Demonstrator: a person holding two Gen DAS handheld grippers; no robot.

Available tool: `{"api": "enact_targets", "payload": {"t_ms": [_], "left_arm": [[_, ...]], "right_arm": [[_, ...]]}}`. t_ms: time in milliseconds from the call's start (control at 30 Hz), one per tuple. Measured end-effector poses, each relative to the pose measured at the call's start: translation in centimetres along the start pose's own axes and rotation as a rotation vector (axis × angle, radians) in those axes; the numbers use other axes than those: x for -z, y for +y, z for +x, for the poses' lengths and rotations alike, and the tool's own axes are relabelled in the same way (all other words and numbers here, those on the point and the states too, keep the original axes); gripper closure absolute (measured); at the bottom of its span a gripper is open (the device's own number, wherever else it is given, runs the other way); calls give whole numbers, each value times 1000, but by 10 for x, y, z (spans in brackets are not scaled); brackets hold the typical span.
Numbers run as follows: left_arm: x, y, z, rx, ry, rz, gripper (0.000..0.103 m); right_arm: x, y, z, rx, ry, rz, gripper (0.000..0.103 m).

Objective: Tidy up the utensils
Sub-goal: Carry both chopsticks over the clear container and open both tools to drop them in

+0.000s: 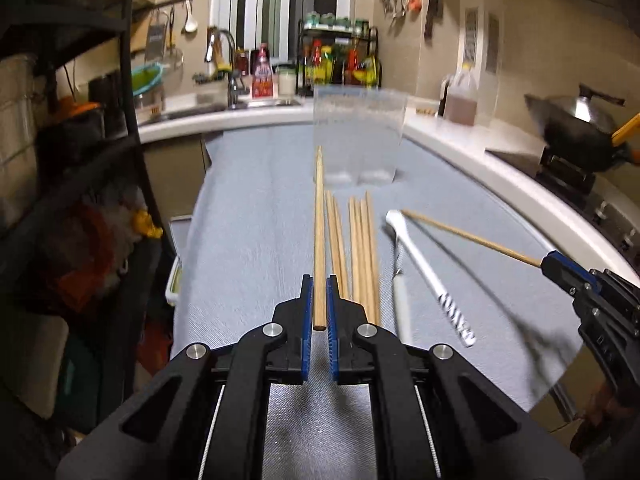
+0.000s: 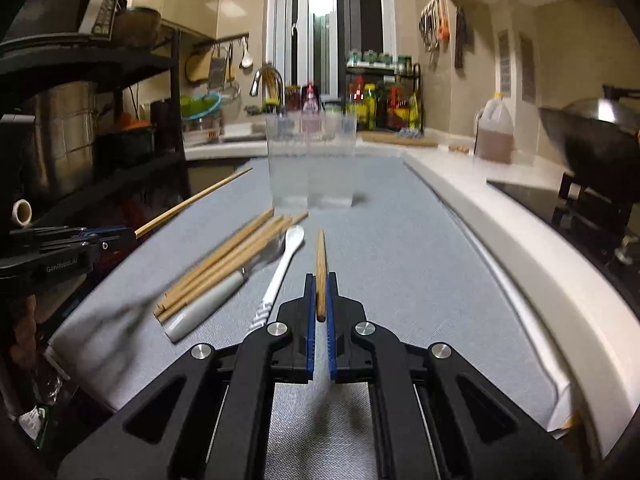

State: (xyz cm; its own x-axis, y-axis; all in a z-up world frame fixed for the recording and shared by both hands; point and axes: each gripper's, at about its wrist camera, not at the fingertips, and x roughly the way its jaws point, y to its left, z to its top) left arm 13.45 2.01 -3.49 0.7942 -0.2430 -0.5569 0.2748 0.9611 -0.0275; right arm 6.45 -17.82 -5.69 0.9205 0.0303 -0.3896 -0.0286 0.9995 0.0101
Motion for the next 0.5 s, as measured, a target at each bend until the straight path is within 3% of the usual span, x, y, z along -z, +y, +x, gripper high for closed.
{"api": "enact_targets", "payload": {"t_ms": [233,500], "left_arm": [[-18,-7,-31,-19,-80,34,96],[-28,-10,-37,-38,-126,41,96]], "right_arm": [[-20,-5,-15,-20,-33,17,98],[-29,-9,-16,-23,-35,31,98]]}}
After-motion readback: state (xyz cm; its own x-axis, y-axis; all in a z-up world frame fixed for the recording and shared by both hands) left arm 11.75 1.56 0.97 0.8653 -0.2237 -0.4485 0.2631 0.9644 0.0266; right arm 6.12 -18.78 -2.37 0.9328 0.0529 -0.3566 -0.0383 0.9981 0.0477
